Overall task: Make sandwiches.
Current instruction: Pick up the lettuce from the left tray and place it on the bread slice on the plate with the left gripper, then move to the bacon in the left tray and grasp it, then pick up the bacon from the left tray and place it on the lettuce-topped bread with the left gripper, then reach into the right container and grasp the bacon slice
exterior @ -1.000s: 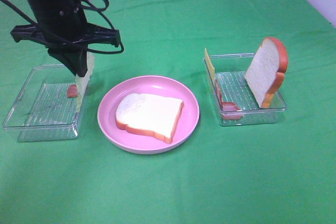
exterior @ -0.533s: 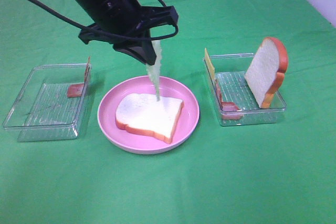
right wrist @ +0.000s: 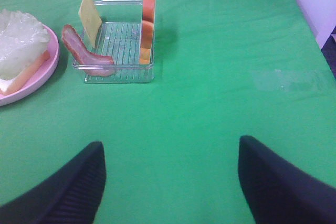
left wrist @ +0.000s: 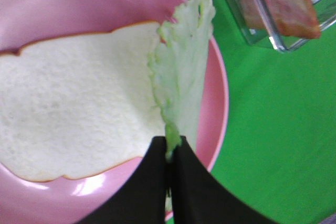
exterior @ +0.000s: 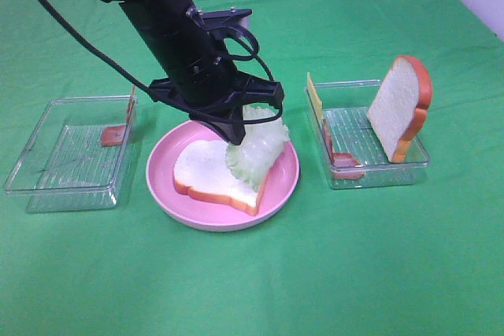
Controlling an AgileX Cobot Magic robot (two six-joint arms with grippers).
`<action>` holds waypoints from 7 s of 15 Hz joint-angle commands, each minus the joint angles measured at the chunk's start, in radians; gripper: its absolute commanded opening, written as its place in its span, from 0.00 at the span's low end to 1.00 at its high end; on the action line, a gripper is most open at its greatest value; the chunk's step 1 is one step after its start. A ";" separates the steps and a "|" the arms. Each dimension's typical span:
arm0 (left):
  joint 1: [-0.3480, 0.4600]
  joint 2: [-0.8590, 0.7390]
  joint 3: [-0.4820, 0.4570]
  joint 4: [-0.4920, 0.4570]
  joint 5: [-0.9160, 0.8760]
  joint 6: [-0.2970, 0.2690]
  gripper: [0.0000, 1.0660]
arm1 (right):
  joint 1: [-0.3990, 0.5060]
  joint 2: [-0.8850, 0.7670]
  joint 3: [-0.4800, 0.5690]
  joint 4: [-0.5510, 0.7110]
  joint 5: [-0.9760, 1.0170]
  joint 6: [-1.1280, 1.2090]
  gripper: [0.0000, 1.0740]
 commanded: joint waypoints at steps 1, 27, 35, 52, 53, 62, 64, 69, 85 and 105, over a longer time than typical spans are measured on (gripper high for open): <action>-0.005 0.012 -0.001 0.102 0.012 -0.049 0.00 | -0.004 -0.014 0.005 -0.001 -0.012 -0.003 0.63; 0.213 0.046 -0.378 0.355 0.442 -0.285 0.76 | -0.004 -0.014 0.005 -0.001 -0.012 -0.003 0.63; 0.263 0.199 -0.378 0.363 0.430 -0.285 0.71 | -0.004 -0.014 0.005 -0.001 -0.012 -0.003 0.63; 0.263 0.246 -0.378 0.379 0.285 -0.281 0.00 | -0.004 -0.014 0.005 -0.001 -0.012 -0.003 0.63; 0.263 0.241 -0.378 0.379 0.293 -0.274 0.00 | -0.004 -0.014 0.005 -0.001 -0.012 -0.003 0.63; 0.261 0.026 -0.378 0.121 0.377 -0.137 0.00 | -0.004 -0.014 0.005 -0.001 -0.012 -0.003 0.63; 0.250 0.010 -0.378 0.024 0.381 -0.089 0.00 | -0.004 -0.014 0.005 -0.001 -0.012 -0.003 0.63; 0.096 0.031 -0.378 -0.103 0.355 -0.008 0.00 | -0.004 -0.014 0.005 -0.001 -0.012 -0.003 0.63; -0.005 0.186 -0.376 0.322 0.375 -0.171 0.00 | -0.004 -0.014 0.005 -0.001 -0.012 -0.003 0.63; -0.005 -0.113 -0.387 0.409 0.444 -0.146 0.79 | -0.004 -0.014 0.005 -0.001 -0.012 -0.003 0.63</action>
